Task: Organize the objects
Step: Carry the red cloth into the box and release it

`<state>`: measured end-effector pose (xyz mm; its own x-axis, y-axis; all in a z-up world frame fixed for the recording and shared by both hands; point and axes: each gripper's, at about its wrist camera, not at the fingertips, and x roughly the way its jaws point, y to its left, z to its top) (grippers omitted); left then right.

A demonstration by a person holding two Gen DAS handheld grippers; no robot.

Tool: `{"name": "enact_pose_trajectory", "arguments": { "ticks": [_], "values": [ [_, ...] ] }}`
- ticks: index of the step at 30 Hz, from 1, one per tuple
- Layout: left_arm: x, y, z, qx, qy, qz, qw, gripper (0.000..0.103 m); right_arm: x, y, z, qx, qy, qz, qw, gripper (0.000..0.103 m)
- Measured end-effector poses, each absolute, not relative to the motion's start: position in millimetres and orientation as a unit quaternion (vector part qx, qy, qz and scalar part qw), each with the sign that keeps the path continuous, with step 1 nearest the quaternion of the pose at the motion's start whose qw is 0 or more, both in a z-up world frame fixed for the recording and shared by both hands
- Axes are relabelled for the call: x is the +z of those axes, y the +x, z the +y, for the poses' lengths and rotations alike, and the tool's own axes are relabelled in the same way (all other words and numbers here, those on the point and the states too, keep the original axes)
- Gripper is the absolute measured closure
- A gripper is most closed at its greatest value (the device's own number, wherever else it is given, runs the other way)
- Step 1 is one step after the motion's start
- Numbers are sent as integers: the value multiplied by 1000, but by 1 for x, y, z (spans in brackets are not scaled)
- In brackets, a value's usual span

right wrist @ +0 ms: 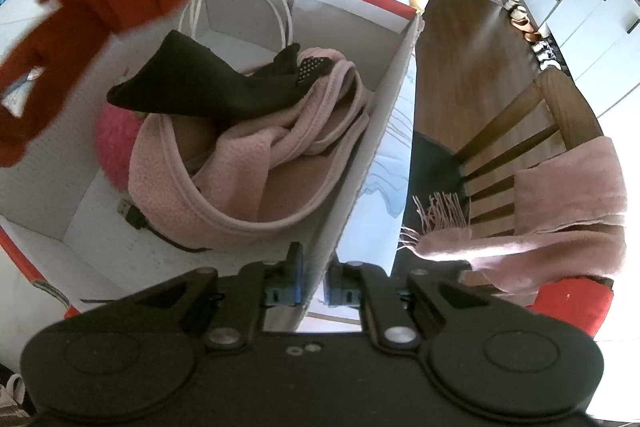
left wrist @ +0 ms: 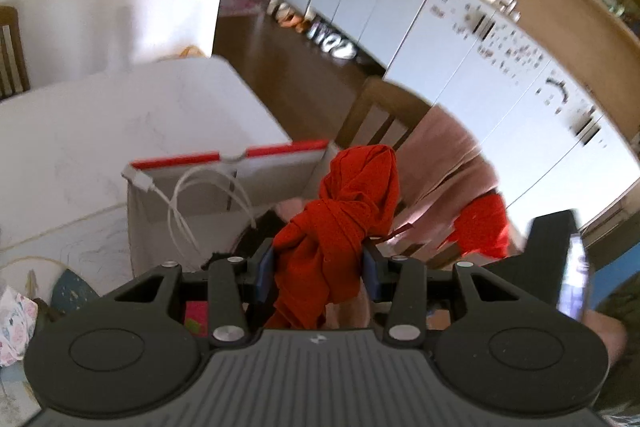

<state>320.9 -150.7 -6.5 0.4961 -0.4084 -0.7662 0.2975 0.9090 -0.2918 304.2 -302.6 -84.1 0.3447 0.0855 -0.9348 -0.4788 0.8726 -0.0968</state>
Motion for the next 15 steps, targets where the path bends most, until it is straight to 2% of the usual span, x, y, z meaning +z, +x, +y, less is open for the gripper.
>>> {"name": "enact_pose_trajectory", "arguments": {
  "ticks": [15],
  "values": [
    [-63,346,-165,-172,-4,511,842,60,-84,305,-304,175,-178,543,801,95]
  ]
}}
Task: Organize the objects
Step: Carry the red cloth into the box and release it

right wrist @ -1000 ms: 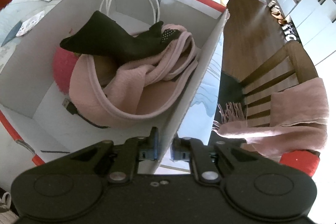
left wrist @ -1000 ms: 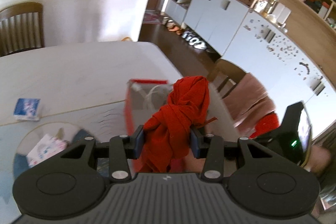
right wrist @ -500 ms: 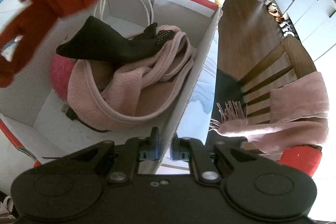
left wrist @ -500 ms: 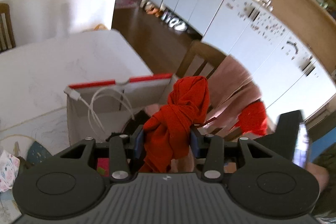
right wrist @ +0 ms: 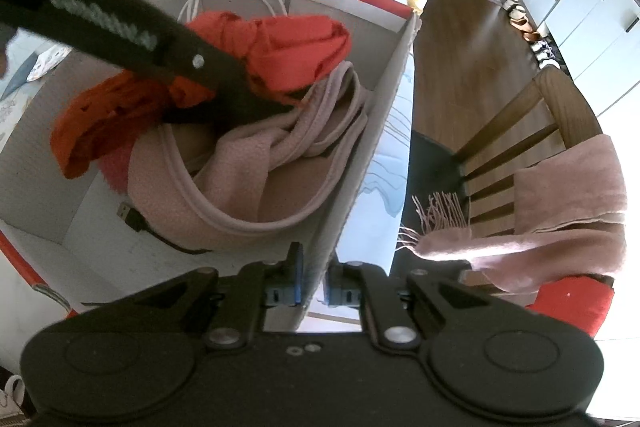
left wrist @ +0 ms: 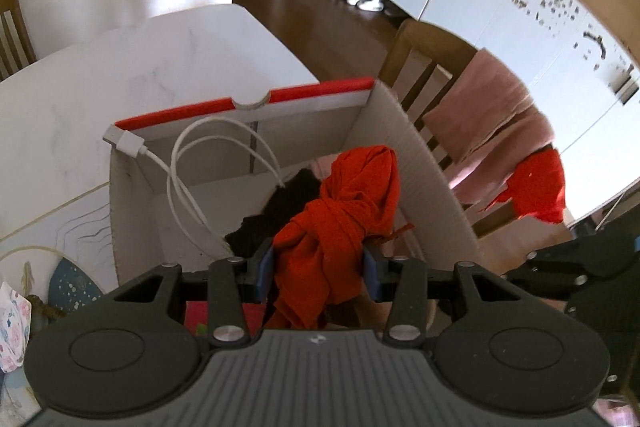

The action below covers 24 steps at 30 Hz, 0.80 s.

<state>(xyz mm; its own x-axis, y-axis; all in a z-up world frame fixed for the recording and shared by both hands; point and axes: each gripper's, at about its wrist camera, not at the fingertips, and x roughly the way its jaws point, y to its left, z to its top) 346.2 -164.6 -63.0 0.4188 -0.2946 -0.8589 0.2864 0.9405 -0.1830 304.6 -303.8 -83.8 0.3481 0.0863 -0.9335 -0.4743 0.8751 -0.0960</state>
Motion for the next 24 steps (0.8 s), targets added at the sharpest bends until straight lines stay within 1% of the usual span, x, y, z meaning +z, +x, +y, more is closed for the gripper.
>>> {"name": "enact_pose_trajectory", "arguments": {
  "ticks": [7,9,11,14,16,21,24],
  "values": [
    [-76,350,-170,-178,14,529,830,58,-84,305,-304,173,-175,544,802,95],
    [-80,348,-168,-183,15,532,826,50,-83,305,-305,174,-174,544,802,95],
    [-80,346,-168,-189,15,530,826,36,-83,305,-305,174,-174,544,802,95],
    [-79,342,-167,-198,15,528,826,29,-83,305,-305,174,-173,545,802,95],
    [-78,339,-166,-204,16,526,826,27,-83,305,-305,173,-172,545,802,95],
    [-72,327,-158,-215,21,516,829,26,-83,305,-305,173,-173,545,802,95],
    [-63,319,-151,-218,22,505,835,23,-83,305,-304,173,-174,545,802,95]
  ]
}}
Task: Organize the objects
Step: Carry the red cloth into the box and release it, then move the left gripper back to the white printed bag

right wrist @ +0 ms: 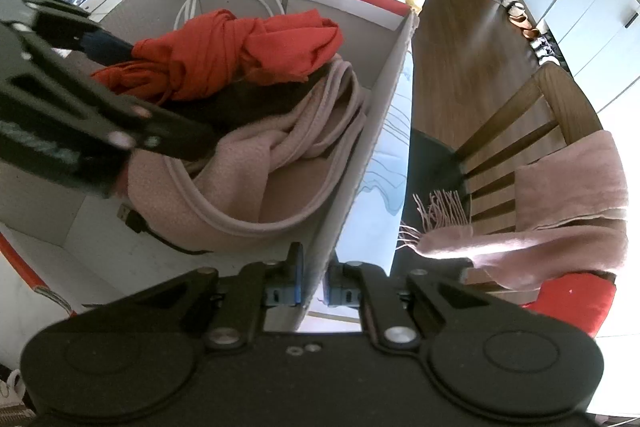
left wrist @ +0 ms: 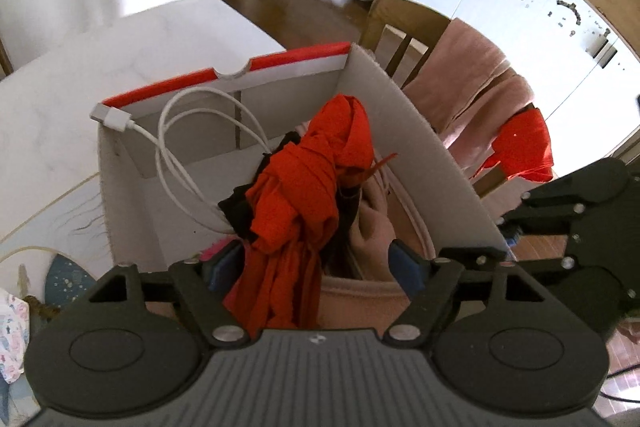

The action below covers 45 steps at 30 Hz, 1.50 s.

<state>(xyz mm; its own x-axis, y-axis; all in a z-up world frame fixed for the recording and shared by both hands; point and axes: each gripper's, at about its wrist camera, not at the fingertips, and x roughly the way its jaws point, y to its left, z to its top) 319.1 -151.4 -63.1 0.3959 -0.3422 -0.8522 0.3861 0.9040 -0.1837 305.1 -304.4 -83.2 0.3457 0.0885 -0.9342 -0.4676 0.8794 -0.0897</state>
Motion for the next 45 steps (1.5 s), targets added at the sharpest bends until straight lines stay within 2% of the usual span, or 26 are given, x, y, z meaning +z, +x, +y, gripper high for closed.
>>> {"name": "enact_pose_trajectory", "arguments": {
  "ticks": [13,21,27,31,38,45],
  "values": [
    [-15,281,-103,-212,-22,449,868,22,-82,306,-304,172,-173,548,800,95],
    [-14,254,-58,-166,-27,439,882,21,-82,308,-305,172,-168,551,799,95],
    [-25,242,-14,-120,-57,445,886,15,-79,305,-304,172,-175,550,798,95],
    [-37,237,20,-71,-64,448,889,2,-78,304,-302,169,-175,550,799,95],
    [-62,236,62,-23,-72,453,888,0,-76,301,-301,165,-180,551,798,95],
    [-95,256,74,-20,15,478,878,0,-76,302,-299,159,-187,554,796,95]
  ]
}}
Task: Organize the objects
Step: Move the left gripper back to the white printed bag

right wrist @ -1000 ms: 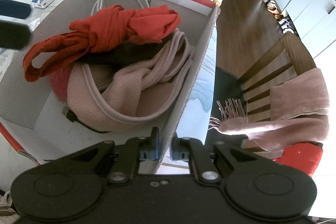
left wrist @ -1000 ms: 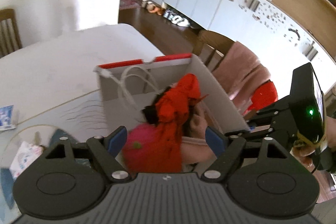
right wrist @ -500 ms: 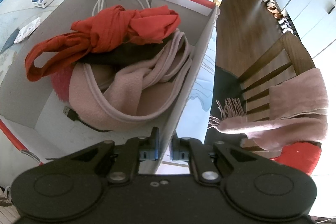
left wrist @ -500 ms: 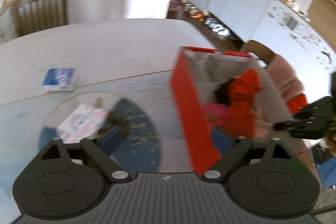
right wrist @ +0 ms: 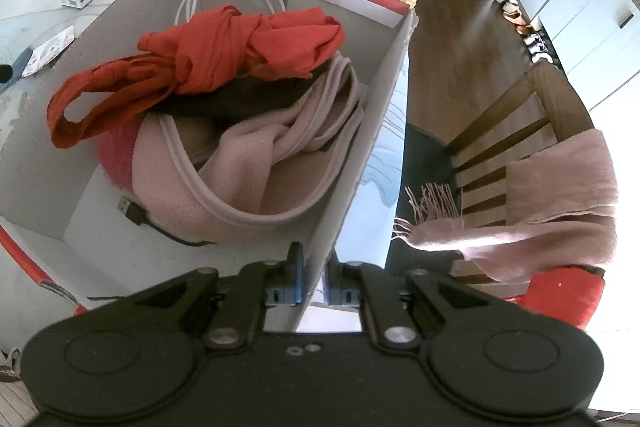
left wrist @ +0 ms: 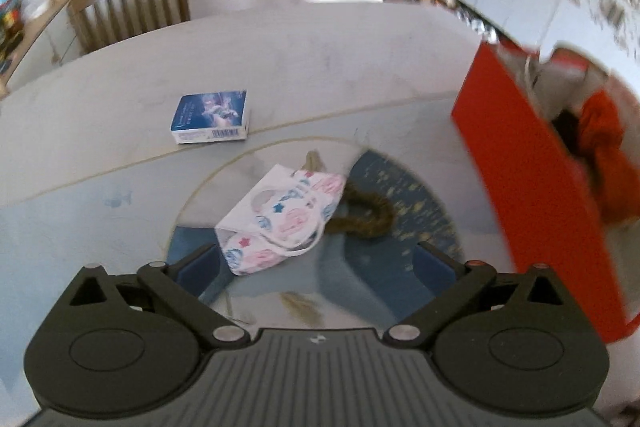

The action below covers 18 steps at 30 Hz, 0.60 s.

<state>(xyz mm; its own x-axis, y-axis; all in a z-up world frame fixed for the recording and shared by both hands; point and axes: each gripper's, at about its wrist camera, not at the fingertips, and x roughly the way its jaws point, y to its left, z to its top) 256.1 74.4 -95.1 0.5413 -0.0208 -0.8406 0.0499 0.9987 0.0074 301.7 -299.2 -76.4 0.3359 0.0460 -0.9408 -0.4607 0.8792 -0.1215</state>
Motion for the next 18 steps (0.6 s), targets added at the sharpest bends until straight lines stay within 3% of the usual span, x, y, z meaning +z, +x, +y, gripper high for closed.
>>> {"name": "enact_pose_trajectory", "arguments": {
  "ticks": [6,18],
  "values": [
    [-118,275,85,-45,76,499,862,0,-78,303,-297,153,-191,557,794,94],
    [-141,301,102,-58,62,515,853,1,-81,305,-295,142,-189,563,792,94]
  ]
}}
